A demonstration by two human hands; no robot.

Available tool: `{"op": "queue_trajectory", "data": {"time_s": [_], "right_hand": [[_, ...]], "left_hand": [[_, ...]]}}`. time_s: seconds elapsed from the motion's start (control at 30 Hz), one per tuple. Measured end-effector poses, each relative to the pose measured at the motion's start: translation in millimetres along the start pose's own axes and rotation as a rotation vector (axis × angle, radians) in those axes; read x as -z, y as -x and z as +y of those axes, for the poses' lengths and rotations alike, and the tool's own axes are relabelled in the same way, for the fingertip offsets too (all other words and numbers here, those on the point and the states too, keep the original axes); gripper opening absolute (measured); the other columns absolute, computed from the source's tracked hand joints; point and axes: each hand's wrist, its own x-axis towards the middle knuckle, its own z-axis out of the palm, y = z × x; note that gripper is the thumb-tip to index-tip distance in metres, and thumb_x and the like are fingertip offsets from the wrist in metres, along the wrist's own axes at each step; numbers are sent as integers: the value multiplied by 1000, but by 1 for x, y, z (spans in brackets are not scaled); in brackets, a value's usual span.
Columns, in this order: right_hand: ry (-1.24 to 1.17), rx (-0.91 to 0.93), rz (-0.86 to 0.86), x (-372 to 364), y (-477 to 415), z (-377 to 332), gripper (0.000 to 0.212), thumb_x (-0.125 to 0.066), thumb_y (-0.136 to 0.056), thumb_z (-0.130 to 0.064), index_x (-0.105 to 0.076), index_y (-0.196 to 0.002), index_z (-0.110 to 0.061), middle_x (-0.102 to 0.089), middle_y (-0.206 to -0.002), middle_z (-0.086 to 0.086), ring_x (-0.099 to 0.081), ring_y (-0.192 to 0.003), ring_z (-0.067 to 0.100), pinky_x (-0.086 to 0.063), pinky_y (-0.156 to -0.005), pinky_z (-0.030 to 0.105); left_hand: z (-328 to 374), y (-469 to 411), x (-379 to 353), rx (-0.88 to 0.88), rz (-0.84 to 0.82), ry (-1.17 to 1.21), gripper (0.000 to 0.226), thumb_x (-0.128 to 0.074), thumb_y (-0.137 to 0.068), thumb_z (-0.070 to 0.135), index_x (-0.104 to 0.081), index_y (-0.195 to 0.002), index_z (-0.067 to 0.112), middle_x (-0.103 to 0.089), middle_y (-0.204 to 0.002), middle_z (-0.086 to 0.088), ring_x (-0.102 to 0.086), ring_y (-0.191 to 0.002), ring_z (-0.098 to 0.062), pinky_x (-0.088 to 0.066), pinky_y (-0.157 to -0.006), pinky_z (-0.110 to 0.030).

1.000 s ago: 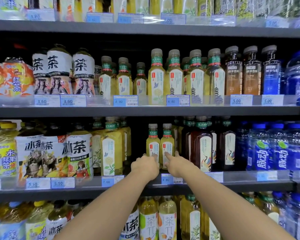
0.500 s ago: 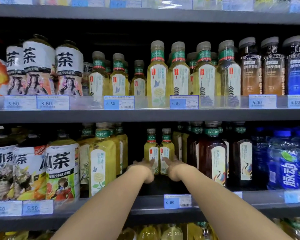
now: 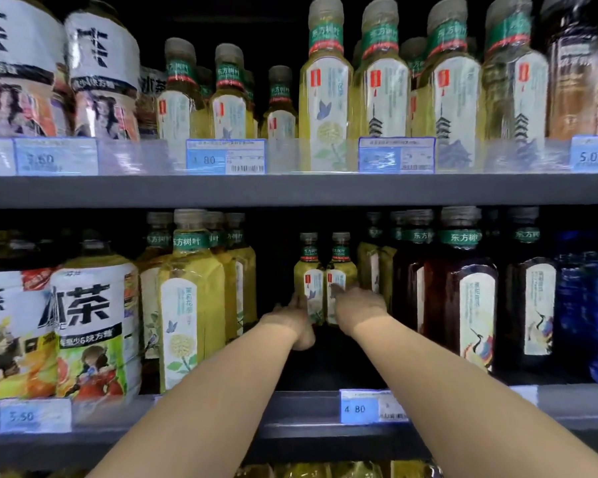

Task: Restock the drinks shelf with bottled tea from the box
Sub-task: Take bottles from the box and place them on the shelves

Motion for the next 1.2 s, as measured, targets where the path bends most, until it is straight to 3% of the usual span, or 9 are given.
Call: {"op": "queue_trajectory", "data": {"time_s": [0.17, 0.3, 0.43, 0.6, 0.7, 0.87, 1.03, 1.13, 1.2], "right_hand": [[-17, -60, -82, -8, -10, 4, 78, -46, -92, -7, -5, -157, -21, -30, -154, 11, -41, -133, 33, -44, -95, 43], [-20, -116, -42, -10, -8, 9, 63, -41, -94, -10, -20, -153, -10, -31, -153, 8, -41, -133, 27, -43, -92, 38], [107, -83, 68, -1, -3, -4, 53, -51, -91, -7, -40, -142, -3, -49, -138, 14, -50, -123, 31, -46, -91, 40], [232, -15, -107, -2, -3, 3, 70, -50, -92, -10, -19, -155, -12, -2, -164, 7, -28, -142, 34, -33, -108, 49], [168, -10, -129, -5, -3, 8, 78, -50, -89, -7, -10, -156, -11, -3, -164, 6, -26, -143, 33, -33, -108, 49], [129, 59, -83, 11, 35, 15, 75, -48, -89, -8, -16, -156, -16, -4, -164, 4, -32, -140, 33, -40, -103, 46], [-19, 137, 83, 37, 117, 18, 53, -47, -92, -25, -39, -144, -17, -44, -144, 10, -49, -124, 33, -42, -99, 48], [-86, 176, 221, 40, 174, 18, 42, -42, -96, -27, -48, -136, -16, -55, -132, 8, -53, -117, 32, -43, -93, 47], [-101, 178, 322, 35, 210, 19, 38, -43, -96, -29, -52, -132, -16, -58, -128, 6, -53, -114, 30, -45, -90, 45]], "left_hand": [[1, -8, -6, -3, -17, 48, 97, -55, -89, 28, 13, -157, 23, 22, -164, 1, -14, -150, -35, -28, -118, -48], [1, -9, -7, -1, -22, 70, 100, -56, -86, 27, 15, -156, 23, 24, -163, 1, -16, -149, -34, -31, -117, -47], [2, -7, -8, -10, -6, 61, 97, -55, -89, 19, 14, -156, 32, 25, -163, 2, -15, -150, -35, -31, -116, -49], [4, -3, -2, -17, -50, 59, 91, -50, -94, 11, 15, -156, 28, 26, -163, 3, 2, -152, -34, -16, -121, -52], [2, -1, 3, -27, -67, 54, 87, -46, -95, 9, 15, -157, 22, 24, -163, 2, 7, -152, -33, -12, -123, -50], [6, 32, 19, -77, 10, -12, 85, -48, -92, 11, 3, -159, 25, 6, -167, 2, 1, -152, -31, -21, -120, -54], [16, 130, 33, -106, 141, 27, 67, -47, -95, 25, -20, -156, 26, -20, -163, -2, -22, -146, -33, -34, -111, -56], [20, 200, 29, -140, 394, 79, 37, -45, -97, 34, -54, -131, 21, -55, -132, -6, -51, -117, -28, -48, -87, -45], [25, 241, 19, -176, 584, 35, 27, -45, -98, 32, -60, -116, 19, -61, -114, -4, -55, -102, -25, -45, -72, -39]]}}
